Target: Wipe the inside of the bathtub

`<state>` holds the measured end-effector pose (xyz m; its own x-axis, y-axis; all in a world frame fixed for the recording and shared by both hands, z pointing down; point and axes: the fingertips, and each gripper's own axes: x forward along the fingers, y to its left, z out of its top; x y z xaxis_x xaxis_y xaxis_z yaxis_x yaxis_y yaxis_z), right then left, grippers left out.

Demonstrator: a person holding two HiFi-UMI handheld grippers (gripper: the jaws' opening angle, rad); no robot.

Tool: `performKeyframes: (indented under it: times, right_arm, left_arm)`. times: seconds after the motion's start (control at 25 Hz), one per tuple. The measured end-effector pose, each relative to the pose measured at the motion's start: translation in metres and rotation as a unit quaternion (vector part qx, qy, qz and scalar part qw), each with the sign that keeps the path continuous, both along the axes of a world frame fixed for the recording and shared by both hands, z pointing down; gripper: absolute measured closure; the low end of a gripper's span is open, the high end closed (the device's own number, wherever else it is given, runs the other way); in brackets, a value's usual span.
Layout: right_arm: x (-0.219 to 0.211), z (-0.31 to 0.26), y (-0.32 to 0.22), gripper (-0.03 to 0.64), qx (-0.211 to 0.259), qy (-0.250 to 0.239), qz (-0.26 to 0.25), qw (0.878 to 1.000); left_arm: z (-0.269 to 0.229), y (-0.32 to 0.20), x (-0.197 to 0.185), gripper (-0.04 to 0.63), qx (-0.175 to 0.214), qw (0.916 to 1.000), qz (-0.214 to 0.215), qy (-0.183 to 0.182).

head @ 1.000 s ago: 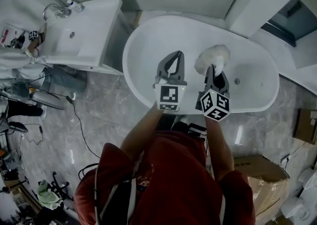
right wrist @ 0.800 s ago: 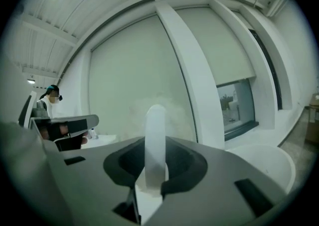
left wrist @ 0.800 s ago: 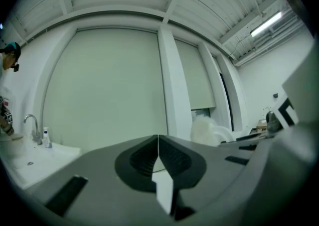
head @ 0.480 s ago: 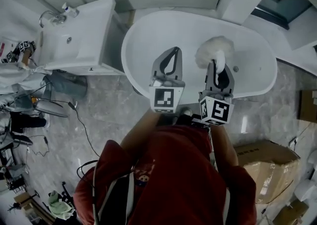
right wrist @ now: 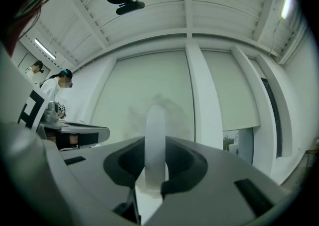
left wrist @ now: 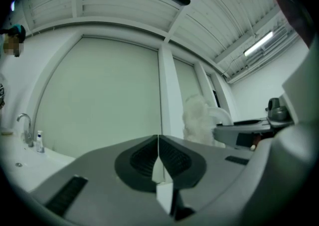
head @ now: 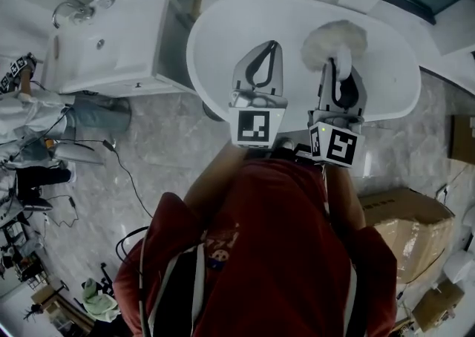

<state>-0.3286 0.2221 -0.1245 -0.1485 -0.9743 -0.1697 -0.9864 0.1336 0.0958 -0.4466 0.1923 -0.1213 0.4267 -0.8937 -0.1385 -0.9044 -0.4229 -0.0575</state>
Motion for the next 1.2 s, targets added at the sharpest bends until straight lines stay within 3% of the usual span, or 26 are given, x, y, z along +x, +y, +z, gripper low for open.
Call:
performKeyframes:
  times: [0.52,1.2]
  right_arm:
    - [-0.005,0.009,-0.007,0.525,-0.015,0.014,0.012,1.0]
    - [-0.002,-0.004,-0.012,0.524,0.0,0.039,0.019,0.999]
  left_arm:
    - [0.006,-0.006,-0.003,0.578,0.0,0.9999,0.01,0.002]
    - [-0.01,-0.006,0.003,0.578,0.009,0.9996,0.022,0.013]
